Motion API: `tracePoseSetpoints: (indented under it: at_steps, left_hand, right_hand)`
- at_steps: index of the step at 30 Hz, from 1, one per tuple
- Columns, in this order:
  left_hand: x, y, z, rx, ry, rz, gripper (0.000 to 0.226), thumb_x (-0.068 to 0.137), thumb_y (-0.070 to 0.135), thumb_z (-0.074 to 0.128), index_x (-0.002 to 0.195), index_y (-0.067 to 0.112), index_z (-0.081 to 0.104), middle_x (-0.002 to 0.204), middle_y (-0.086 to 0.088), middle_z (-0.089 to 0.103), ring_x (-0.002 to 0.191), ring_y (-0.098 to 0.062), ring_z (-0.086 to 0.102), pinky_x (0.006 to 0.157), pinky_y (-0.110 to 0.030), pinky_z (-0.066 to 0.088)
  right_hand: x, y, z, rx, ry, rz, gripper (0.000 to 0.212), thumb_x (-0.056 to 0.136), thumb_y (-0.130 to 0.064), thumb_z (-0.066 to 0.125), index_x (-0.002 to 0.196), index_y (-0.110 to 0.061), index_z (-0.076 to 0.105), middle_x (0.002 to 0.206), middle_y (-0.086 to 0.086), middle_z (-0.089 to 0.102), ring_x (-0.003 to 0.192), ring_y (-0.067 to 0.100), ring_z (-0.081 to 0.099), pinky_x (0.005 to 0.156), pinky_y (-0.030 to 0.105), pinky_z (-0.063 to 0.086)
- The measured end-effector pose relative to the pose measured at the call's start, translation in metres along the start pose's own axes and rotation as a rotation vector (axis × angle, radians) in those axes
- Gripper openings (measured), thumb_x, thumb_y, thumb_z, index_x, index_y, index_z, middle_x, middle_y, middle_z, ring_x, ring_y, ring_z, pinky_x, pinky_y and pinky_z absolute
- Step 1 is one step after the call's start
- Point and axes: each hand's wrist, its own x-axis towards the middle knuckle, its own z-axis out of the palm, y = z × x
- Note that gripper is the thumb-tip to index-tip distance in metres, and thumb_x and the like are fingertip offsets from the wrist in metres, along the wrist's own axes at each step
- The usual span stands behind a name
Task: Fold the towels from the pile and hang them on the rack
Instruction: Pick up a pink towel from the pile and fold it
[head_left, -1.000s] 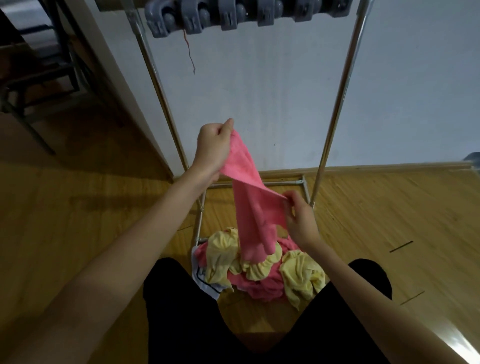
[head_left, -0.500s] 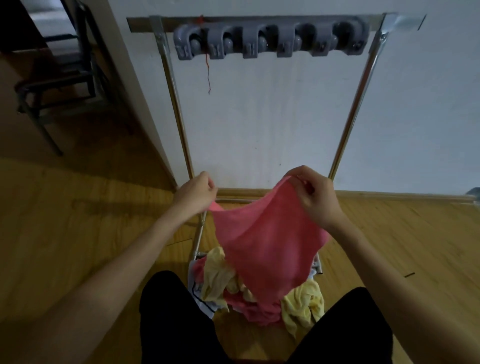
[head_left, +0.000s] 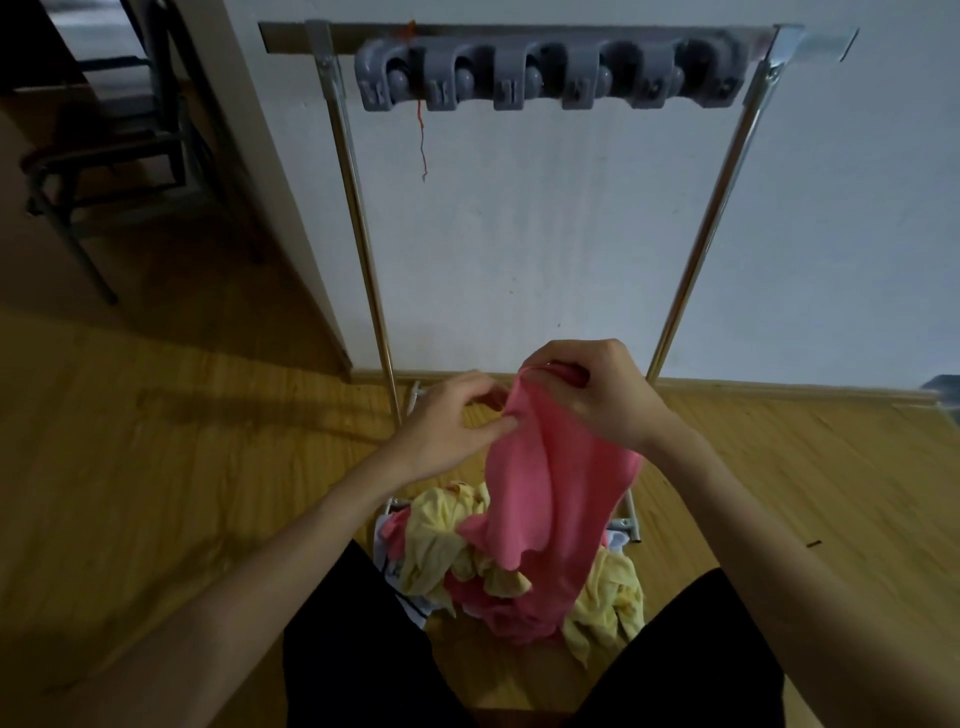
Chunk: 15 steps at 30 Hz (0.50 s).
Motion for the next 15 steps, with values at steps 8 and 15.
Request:
tracePoseSetpoints:
  at_steps: [8,15]
  left_hand:
    - [0.010,0.013,0.000,0.121,0.083,-0.071,0.022,0.095,0.015,0.047,0.074,0.008,0.046,0.061,-0.001,0.044,0.054,-0.012,0.038,0.053,-0.032,0.031]
    - [0.018,0.020,-0.008,-0.081,0.402,-0.140,0.030,0.095,0.003,0.043,0.067,0.014,0.041,0.060,0.002,0.037,0.056,-0.009,0.035,0.053,-0.024,0.029]
  right_hand:
    - [-0.011,0.015,-0.004,0.000,-0.001,0.057,0.009,0.087,-0.015,0.066,0.092,-0.012,0.073,0.085,-0.004,0.072,0.079,0.009,0.066,0.075,0.034,0.051]
    - [-0.036,0.034,-0.003,-0.059,0.091,0.031,0.021,0.089,-0.021,0.058,0.105,-0.014,0.070,0.081,-0.007,0.062,0.069,0.002,0.055,0.061,0.024,0.046]
